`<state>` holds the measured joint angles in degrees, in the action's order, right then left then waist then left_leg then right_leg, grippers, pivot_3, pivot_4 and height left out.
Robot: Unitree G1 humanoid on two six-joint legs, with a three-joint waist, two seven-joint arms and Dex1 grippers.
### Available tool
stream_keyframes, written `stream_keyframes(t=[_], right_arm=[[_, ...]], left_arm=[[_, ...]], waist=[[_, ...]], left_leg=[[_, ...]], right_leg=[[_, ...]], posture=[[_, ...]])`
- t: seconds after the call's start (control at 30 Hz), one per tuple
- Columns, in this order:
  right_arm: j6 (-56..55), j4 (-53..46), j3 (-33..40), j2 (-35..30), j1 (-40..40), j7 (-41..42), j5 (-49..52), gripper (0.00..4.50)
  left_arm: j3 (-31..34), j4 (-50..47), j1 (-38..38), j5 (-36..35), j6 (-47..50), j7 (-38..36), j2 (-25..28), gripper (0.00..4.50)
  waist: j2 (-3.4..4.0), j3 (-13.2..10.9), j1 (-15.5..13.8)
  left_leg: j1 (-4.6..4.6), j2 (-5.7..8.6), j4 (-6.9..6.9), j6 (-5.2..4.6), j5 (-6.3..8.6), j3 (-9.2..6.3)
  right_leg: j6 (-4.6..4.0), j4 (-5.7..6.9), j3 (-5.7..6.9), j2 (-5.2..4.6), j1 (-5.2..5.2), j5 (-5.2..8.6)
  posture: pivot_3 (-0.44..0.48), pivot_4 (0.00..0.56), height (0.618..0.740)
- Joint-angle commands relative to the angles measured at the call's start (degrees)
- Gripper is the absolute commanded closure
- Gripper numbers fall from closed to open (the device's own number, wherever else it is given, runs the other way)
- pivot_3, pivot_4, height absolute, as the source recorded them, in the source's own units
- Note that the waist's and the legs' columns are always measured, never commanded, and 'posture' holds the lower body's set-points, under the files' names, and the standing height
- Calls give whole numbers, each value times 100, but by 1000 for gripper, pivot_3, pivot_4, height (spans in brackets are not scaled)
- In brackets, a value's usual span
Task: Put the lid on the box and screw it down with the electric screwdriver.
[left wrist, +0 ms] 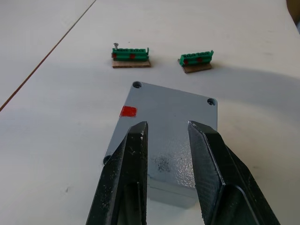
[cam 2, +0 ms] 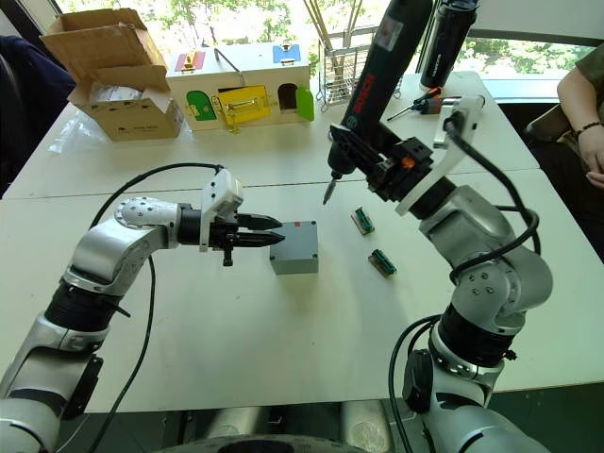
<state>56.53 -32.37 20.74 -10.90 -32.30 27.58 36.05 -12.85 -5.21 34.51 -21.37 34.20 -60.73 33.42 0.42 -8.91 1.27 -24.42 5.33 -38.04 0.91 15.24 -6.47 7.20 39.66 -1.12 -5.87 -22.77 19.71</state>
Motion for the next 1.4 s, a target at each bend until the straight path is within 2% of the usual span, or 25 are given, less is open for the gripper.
stream_keyframes(t=[0.03,0.23,0.47,0.9,1.4], right_arm=[[-655,-137,-389,-39,90,-35,-82,2740],[-1471,247,-1124,-54,420,-83,-532,2740],[-2137,651,-1515,-59,607,-152,-836,2740],[-2326,851,-1768,-112,696,-169,-824,2740],[-2268,719,-1708,-165,484,-337,-617,2740]], left_arm=[[-192,16,-46,330,-352,54,-16,3157],[-343,181,-152,660,-653,110,-92,3157],[-299,90,-214,620,-574,97,-122,3157],[-283,47,-251,636,-507,139,-163,3157],[-288,76,-252,681,-516,158,-251,3157]], waist=[[0,0,9],[-1,0,45],[-1,0,103],[-1,0,124],[-1,1,116]], left_leg=[[0,0,1,0,0,0],[3,-1,4,0,0,-1],[3,0,4,0,0,-5],[4,-1,5,0,0,-8],[4,0,5,0,0,-10]], right_leg=[[0,0,0,0,-1,0],[0,0,1,2,0,0],[0,1,2,2,2,0],[0,1,3,4,2,0],[0,0,3,4,4,0]], posture=[[0,150,740],[0,150,740],[0,150,740],[0,150,740],[0,150,740]])
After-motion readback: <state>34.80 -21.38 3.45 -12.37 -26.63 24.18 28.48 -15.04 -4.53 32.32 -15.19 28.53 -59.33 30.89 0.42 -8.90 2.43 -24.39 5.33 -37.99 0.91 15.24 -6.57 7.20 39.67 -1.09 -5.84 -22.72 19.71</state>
